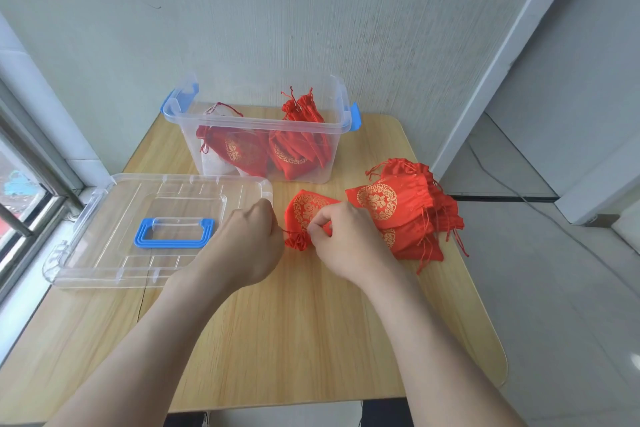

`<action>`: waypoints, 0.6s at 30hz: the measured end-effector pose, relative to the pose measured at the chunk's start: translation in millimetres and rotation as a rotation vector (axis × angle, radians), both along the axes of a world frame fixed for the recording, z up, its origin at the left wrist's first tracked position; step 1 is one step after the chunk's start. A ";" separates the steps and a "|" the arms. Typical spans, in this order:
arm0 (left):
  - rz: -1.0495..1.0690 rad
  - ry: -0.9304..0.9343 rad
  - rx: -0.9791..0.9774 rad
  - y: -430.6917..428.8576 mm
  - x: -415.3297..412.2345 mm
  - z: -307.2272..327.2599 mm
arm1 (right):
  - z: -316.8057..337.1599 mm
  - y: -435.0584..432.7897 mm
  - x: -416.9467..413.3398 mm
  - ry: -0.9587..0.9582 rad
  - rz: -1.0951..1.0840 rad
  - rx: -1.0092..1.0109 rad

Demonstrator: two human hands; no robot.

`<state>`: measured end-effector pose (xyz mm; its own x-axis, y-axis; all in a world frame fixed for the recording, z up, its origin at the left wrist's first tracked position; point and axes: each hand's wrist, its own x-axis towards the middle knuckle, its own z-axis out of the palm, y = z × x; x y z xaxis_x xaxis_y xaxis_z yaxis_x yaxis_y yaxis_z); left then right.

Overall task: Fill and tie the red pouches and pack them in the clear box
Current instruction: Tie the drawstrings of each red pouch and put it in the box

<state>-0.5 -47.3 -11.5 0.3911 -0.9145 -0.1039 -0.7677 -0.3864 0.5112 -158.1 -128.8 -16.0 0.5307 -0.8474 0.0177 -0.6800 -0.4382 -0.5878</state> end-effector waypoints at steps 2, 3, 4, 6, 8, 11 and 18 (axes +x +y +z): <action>0.028 -0.019 -0.007 0.7 -2.0 3.4 | 0.2 0.0 0.0 -0.016 0.004 0.004; 0.037 -0.034 -0.022 1.0 -2.5 5.3 | 0.6 0.0 0.0 -0.022 0.009 0.010; 0.035 -0.045 -0.040 1.0 -2.6 6.0 | 0.7 0.4 0.0 -0.026 0.012 0.016; 0.022 -0.059 -0.059 1.4 -1.4 5.4 | 1.0 1.4 0.2 -0.045 0.015 0.031; 0.012 -0.061 -0.063 1.7 1.1 4.2 | 0.6 1.6 0.4 -0.087 0.010 0.057; 0.007 -0.065 -0.083 0.9 4.5 3.7 | -0.6 1.2 1.1 -0.107 -0.011 0.051; 0.013 -0.045 -0.058 -2.8 8.2 -0.2 | 1.3 4.3 5.5 -0.030 -0.051 -0.039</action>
<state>7.7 -50.1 -11.7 0.4062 -0.9132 -0.0328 -0.7857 -0.3674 0.4977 -152.6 -124.5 -14.7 0.4856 -0.8717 0.0660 -0.6846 -0.4262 -0.5914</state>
